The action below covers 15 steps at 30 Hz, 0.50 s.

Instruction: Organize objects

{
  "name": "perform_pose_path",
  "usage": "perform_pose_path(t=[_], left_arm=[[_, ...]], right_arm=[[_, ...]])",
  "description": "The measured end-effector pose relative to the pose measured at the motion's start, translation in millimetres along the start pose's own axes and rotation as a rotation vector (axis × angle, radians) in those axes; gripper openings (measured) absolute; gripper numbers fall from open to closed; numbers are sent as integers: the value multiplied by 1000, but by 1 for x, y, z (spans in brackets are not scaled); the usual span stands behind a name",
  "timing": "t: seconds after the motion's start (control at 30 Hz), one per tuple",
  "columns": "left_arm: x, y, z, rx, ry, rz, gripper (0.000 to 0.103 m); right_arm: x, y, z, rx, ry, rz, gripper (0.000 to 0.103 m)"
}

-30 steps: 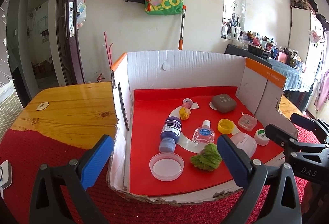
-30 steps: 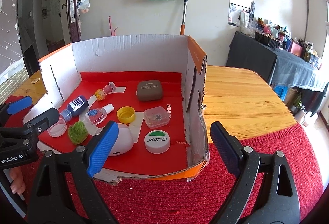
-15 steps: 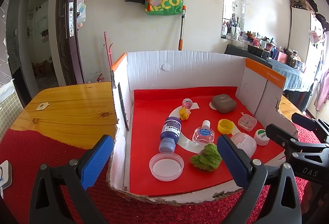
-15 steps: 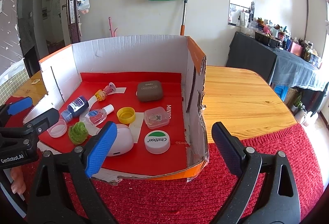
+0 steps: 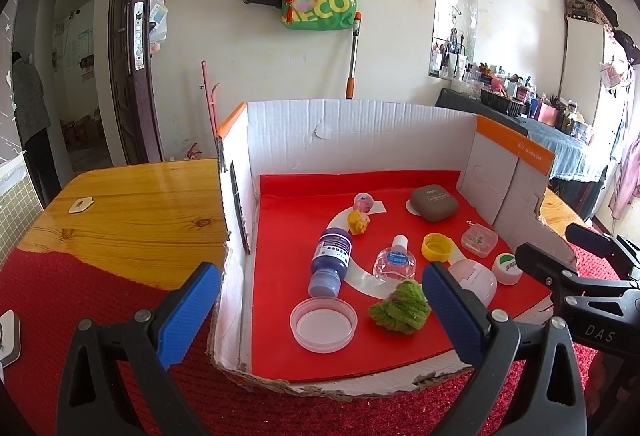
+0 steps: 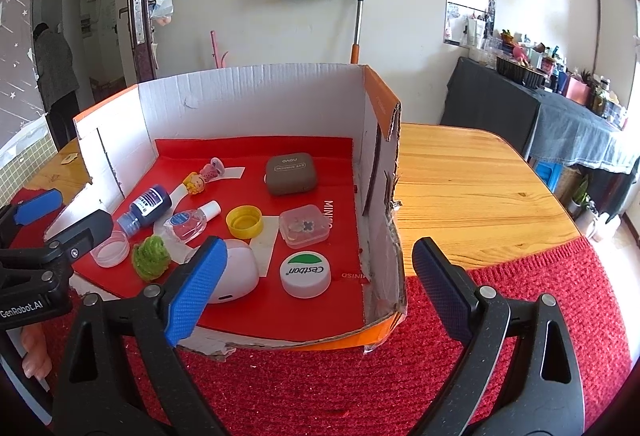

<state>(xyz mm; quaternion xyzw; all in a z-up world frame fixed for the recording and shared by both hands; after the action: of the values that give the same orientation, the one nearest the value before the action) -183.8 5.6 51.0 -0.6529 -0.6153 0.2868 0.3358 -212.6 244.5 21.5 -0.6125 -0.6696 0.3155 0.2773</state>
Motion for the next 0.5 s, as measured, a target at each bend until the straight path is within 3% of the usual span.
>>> perform_pose_path(t=[0.17,0.33,0.5], left_arm=[[-4,3,-21,-22,66,-38,103],[3,16,-45,-41,26,-4,103],[7,39,-48,-128,5,-5,103]], right_arm=[[-1,3,-17,9,4,-3,95],[-1,9,-44,10,9,-9,95],[-1,31,-48,-69,-22,20,95]])
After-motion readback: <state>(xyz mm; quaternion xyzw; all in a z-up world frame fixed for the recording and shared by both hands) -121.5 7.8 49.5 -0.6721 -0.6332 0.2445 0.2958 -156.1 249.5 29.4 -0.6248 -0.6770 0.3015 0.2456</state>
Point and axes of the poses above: each gripper's, at about its wrist camera, not at the fingertips, and z roughly the way its jaws point, x to its right, y to its underside, the point moved 3 cm from there along z, roughly the way its jaws point, and after that the axes turned 5 degrees about -x, right-handed, at the moved point
